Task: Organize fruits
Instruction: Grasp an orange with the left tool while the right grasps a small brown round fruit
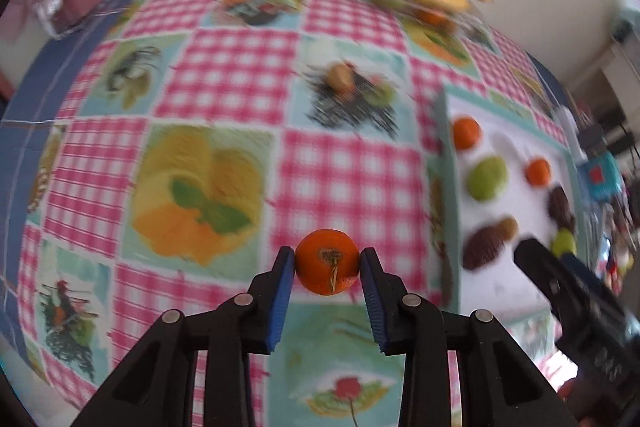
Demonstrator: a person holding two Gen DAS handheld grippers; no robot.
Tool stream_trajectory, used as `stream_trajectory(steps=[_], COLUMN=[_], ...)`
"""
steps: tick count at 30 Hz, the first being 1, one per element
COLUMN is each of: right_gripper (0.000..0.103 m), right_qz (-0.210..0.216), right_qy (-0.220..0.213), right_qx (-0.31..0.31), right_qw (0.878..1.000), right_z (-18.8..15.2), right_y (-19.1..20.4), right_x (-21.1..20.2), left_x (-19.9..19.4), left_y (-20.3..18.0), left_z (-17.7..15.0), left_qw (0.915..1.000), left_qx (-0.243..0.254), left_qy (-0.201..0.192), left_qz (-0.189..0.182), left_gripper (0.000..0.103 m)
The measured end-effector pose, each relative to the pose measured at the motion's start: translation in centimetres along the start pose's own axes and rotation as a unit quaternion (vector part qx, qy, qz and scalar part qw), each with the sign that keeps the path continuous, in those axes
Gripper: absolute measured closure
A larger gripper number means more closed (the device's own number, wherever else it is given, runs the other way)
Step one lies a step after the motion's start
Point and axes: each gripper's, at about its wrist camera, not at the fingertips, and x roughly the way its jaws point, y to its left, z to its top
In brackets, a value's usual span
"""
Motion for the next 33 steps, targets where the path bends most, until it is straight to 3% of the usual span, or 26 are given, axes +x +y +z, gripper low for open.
stream_trajectory(steps=[5, 12, 24, 25, 27, 30, 33], right_gripper=[0.003, 0.003, 0.007, 0.010, 0.030, 0.032, 0.046], right_qz=[0.007, 0.035, 0.061, 0.064, 0.068, 0.065, 0.064], right_qy=[-0.014, -0.031, -0.017, -0.013, -0.005, 0.010, 0.021], right_qx=[-0.006, -0.022, -0.129, -0.135, -0.143, -0.153, -0.165], right_qw=[1.000, 0.999, 0.990, 0.989, 0.987, 0.986, 0.984], right_z=[1.2, 4.3, 9.2, 9.4, 9.6, 9.7, 9.5], right_y=[0.7, 2.4, 10.9, 11.7, 12.6, 13.5, 14.4], right_x=[0.1, 1.1, 7.2, 8.0, 9.2, 11.3, 12.9], left_x=[-1.3, -1.7, 0.3, 0.4, 0.5, 1.0, 1.6], left_y=[2.7, 6.0, 10.3, 10.7, 11.2, 12.1, 12.4], left_z=[2.6, 6.6, 11.6, 11.9, 12.2, 12.7, 12.9], left_qw=[0.9977, 0.9878, 0.9775, 0.9764, 0.9748, 0.9723, 0.9717], left_qx=[-0.055, -0.133, -0.187, -0.192, -0.200, -0.214, -0.218], left_qy=[-0.033, -0.070, -0.086, -0.089, -0.089, -0.087, -0.084], left_qz=[0.020, 0.041, 0.044, 0.043, 0.042, 0.035, 0.033], left_gripper=[0.067, 0.067, 0.067, 0.067, 0.067, 0.067, 0.067])
